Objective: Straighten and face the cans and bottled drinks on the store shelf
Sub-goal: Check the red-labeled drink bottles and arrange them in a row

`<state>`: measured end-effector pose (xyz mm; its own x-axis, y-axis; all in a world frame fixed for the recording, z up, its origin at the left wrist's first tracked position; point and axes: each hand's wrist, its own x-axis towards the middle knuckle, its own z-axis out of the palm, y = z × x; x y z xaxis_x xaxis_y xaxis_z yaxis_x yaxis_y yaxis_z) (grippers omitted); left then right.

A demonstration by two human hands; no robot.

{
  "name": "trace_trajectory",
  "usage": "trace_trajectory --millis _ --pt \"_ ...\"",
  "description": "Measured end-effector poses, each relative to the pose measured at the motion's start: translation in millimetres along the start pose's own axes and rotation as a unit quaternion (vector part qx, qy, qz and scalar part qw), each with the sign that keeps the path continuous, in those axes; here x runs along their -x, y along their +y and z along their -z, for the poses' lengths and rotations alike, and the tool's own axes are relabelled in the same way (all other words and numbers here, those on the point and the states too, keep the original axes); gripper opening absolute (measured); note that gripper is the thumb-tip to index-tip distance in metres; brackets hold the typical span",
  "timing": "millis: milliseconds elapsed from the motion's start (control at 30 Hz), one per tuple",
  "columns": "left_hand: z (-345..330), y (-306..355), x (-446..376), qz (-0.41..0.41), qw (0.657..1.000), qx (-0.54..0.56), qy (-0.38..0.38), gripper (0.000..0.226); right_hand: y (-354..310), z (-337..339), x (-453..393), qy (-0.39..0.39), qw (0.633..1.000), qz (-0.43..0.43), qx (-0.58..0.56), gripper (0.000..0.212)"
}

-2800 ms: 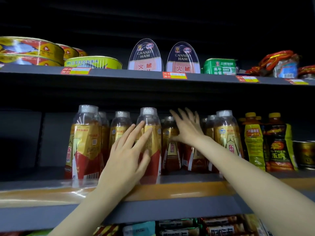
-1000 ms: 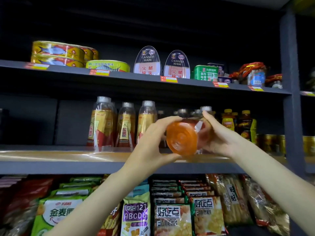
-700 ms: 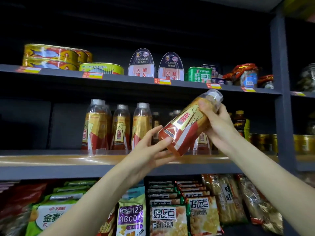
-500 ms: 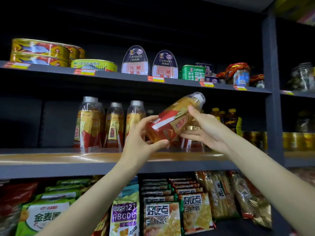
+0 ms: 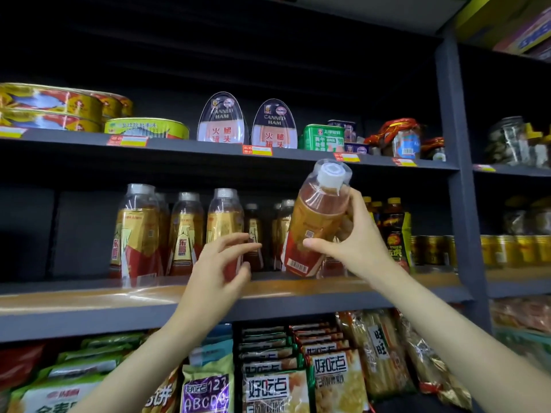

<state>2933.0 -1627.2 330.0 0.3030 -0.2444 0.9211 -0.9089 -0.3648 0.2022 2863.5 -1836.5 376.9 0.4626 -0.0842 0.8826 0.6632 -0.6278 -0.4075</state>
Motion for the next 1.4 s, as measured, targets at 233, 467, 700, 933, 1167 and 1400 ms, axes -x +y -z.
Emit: trace_trajectory --millis 233,467,700,933,1167,1400 --pt "-18 16 -5 0.098 0.96 0.224 -0.136 0.065 2 4 -2 -0.039 0.974 -0.037 -0.221 0.075" --pt "-25 16 -12 0.076 0.981 0.175 0.031 0.07 -9 -2 -16 -0.064 0.926 -0.159 -0.336 0.074" --pt "-21 -9 -22 -0.051 0.997 -0.047 -0.025 0.07 -4 -10 -38 0.032 0.963 -0.131 -0.234 0.086" --pt "4 -66 -50 -0.054 0.97 -0.238 0.004 0.055 18 -39 -65 0.001 0.992 -0.014 0.125 0.127" --pt "-6 -91 -49 -0.068 0.947 -0.313 0.0 0.063 48 -59 -68 -0.006 0.977 -0.015 0.212 0.121" --pt "-7 -93 -49 -0.077 0.949 -0.306 0.005 0.061 63 -74 -84 -0.059 0.908 -0.07 0.409 0.116"
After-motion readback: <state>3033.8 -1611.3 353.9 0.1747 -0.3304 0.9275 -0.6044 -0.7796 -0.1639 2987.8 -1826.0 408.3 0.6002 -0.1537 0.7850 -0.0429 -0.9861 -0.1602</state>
